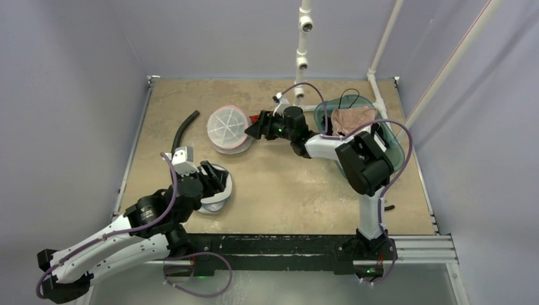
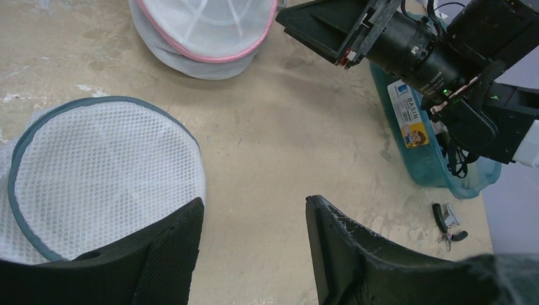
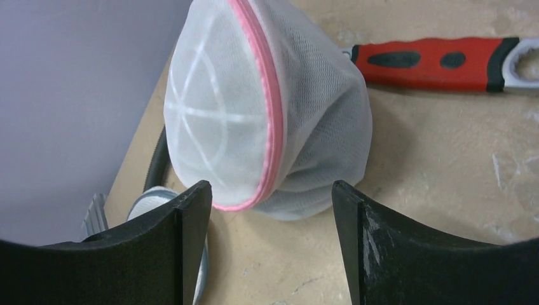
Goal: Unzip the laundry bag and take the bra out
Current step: Move the laundry bag to the center of the board, then pick up the laundry bag at the center of the board.
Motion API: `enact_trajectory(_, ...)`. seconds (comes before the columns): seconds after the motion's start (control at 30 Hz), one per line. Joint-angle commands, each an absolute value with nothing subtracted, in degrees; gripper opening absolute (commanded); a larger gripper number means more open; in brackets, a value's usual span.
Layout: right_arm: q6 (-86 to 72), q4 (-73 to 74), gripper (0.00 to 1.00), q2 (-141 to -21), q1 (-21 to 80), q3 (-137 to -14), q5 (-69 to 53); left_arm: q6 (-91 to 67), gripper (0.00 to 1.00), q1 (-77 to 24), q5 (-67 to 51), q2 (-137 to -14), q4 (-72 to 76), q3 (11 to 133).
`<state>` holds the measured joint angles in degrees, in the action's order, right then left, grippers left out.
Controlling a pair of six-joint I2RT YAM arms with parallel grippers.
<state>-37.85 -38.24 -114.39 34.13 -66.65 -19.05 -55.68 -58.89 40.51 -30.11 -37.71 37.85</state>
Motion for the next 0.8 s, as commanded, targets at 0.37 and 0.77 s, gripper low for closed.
enact_trajectory(0.37,-37.7,-37.1,0.41,-122.7,34.5,-78.6,-21.4,-54.0,0.59,-58.7,40.7,-31.5,-35.5,37.3)
enact_trajectory(0.77,-38.0,-37.2,0.00,-112.4,34.6,-73.4,-24.1,-54.0,0.58,-58.7,43.0,-31.1,-37.6,39.9)
